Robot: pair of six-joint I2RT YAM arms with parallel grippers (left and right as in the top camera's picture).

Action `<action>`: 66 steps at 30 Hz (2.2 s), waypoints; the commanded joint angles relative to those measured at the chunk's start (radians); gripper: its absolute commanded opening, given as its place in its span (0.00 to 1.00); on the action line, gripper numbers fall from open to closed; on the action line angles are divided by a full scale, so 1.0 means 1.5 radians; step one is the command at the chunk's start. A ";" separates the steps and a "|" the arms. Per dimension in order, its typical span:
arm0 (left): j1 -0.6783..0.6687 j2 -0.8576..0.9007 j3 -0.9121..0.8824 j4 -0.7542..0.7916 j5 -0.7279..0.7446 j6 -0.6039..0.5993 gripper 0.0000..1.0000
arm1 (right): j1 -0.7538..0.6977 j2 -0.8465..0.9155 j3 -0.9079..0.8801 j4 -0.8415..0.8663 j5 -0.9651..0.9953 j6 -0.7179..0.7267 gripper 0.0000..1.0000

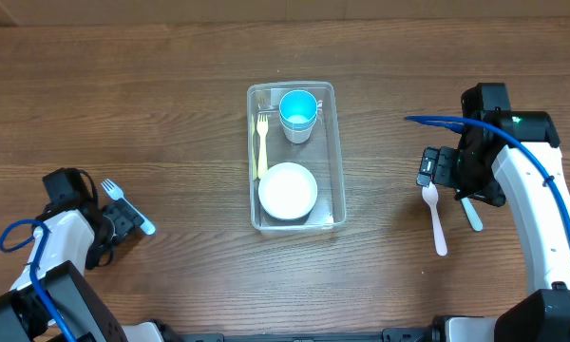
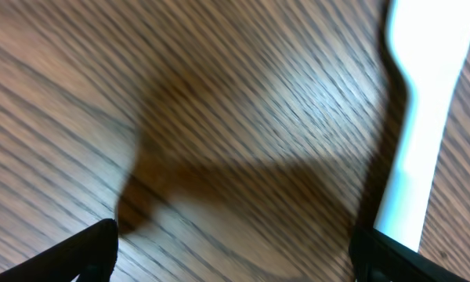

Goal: Pack container
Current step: 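Move the left gripper to the light teal fork and grasp it, then carry the light teal fork into the container beside the yellow fork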

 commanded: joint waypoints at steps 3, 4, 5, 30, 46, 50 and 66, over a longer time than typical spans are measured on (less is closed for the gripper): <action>-0.008 0.004 0.079 -0.102 -0.064 -0.025 1.00 | -0.003 -0.006 0.001 0.002 0.005 -0.002 1.00; -0.008 0.003 0.093 -0.119 -0.064 -0.035 1.00 | -0.003 -0.006 0.001 0.002 0.005 -0.002 1.00; -0.008 0.001 0.111 -0.140 -0.059 -0.043 1.00 | -0.003 -0.006 0.001 0.002 0.005 -0.002 1.00; -0.146 0.026 -0.060 0.198 -0.115 -0.143 0.79 | -0.003 -0.006 0.001 0.002 0.004 -0.002 1.00; -0.146 0.061 0.000 0.157 0.006 -0.142 0.16 | -0.003 -0.006 0.001 0.002 0.004 -0.002 1.00; -0.146 0.061 0.091 0.062 0.011 -0.140 0.15 | -0.003 -0.006 0.001 0.002 0.005 -0.002 1.00; -0.434 0.045 0.388 -0.047 0.085 -0.169 0.13 | -0.003 -0.006 0.001 0.002 0.005 -0.002 1.00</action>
